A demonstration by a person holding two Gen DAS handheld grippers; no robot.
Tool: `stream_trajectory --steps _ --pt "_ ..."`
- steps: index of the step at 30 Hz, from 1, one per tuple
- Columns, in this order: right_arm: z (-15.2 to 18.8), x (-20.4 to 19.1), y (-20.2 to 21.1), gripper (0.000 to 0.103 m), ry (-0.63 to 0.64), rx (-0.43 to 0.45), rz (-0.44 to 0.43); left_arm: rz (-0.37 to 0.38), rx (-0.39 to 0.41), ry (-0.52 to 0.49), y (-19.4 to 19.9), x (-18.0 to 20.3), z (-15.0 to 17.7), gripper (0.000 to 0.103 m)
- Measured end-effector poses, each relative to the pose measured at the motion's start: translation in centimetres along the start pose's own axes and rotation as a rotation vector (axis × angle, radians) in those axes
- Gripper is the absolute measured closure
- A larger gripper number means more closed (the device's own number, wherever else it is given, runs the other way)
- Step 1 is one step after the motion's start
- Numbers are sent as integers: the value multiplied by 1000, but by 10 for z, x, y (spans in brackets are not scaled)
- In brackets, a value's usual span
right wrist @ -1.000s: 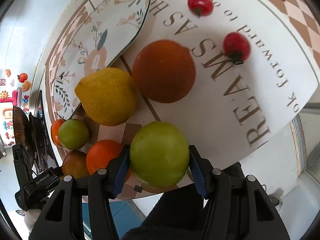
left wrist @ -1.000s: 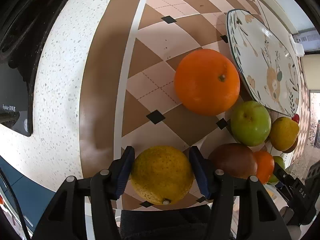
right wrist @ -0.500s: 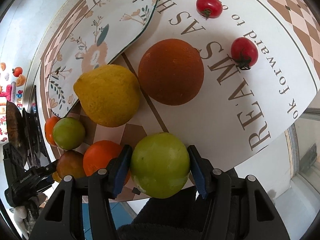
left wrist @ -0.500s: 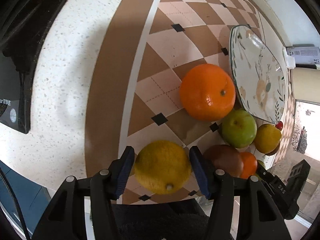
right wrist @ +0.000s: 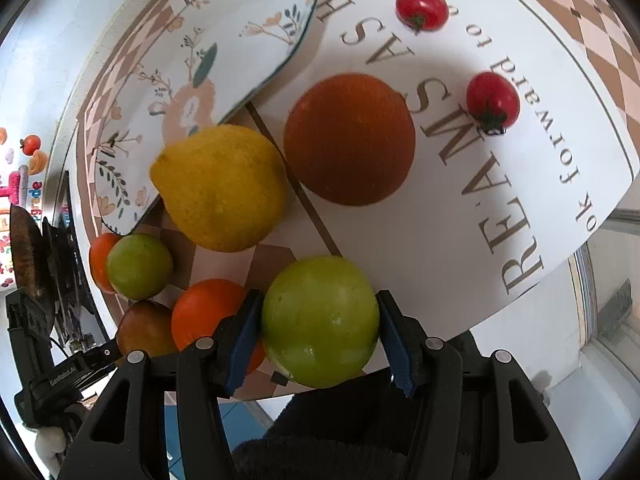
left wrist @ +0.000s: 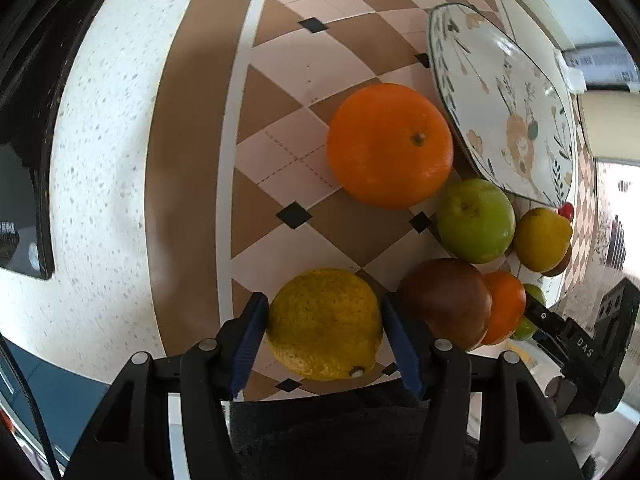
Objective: Organize fruits
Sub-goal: 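Carry the lemon and green apple onto the floral plate and release both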
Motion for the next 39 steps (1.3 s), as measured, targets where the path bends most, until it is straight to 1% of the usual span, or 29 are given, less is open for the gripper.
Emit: stream_trajectory --steps 5,8,9,13,16,19,22,24,26,28,30,32,36,39 --pt "0 -2 -2 45 12 12 9 -13 26 -24 -1 12 0 48" --pt "0 -4 1 45 45 36 47 -24 51 -40 -2 18 -1 48" --pt "-1 -4 2 45 49 39 49 -29 55 -43 -2 18 -1 48" --pt "-3 -8 14 45 69 55 40 -16 82 -13 14 13 1 49" --pt "-4 -16 30 45 102 77 27 15 127 4 40 18 0 49" --pt "-11 -34 54 45 157 112 0 64 189 -5 78 37 -7 49" --pt "-32 -61 78 45 240 162 -30 103 243 -26 108 66 -25 49" --pt "-53 -79 83 45 295 180 -19 103 272 -31 117 85 -43 49" --pt "-80 -93 80 45 358 189 3 79 288 -35 116 97 -67 49" --pt "-104 -106 67 45 407 173 19 42 293 -25 106 111 -88 48" --pt "-127 -120 53 45 463 147 48 9 271 0 90 116 -107 49" --pt "-149 -132 37 45 536 122 81 5 240 37 71 124 -124 49" --pt "-172 -147 17 45 624 78 101 3 179 99 40 127 -150 49" --pt "-179 -154 6 45 662 49 112 21 152 134 29 128 -158 49"
Point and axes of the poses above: each gripper's, at about its wrist camera, not at the fingertips, and y roughly against the way its jaws point, x to its right, z to its underside, the point moved 7 cm from there along -y, roughly the way its jaws point
